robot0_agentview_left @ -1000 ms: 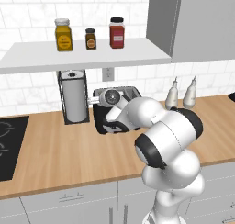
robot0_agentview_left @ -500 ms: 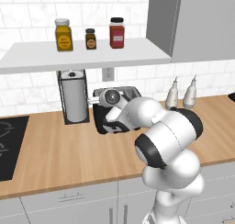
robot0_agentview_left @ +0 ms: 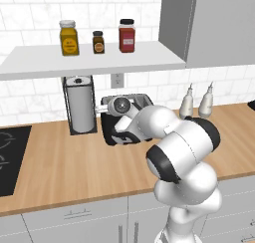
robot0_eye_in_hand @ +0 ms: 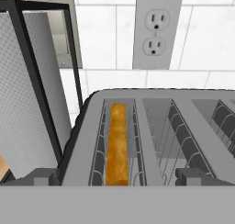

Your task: Start the toaster. Once the lever pops up, take the bread to the plate on the dining counter.

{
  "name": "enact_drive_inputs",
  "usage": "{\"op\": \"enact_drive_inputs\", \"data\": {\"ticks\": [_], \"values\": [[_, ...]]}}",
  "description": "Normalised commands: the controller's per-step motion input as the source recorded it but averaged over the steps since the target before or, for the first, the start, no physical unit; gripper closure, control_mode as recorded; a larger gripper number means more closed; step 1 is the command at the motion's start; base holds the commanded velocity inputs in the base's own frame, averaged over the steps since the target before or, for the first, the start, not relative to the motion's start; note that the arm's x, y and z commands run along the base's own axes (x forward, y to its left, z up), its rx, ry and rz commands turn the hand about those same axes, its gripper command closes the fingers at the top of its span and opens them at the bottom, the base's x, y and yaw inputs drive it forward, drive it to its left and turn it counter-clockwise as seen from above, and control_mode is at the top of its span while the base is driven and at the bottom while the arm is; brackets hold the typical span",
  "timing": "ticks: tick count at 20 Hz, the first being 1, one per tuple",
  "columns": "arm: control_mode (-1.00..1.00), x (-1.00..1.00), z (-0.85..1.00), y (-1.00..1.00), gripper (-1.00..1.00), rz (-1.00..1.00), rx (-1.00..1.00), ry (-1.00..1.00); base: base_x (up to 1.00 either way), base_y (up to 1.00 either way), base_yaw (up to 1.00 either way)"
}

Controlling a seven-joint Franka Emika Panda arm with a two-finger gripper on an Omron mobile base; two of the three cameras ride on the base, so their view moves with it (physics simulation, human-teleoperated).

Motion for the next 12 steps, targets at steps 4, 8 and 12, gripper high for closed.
{"op": "enact_drive_inputs", "data": {"ticks": [4,8,12], "values": [[-1.00,0.00,0.00,0.00,-1.00,0.00,0.00,0.00,0.00,0.00,0.00],[-1.00,0.00,0.00,0.00,-1.00,0.00,0.00,0.00,0.00,0.00,0.00],[-1.00,0.00,0.00,0.00,-1.00,0.00,0.00,0.00,0.00,0.00,0.00]]}}
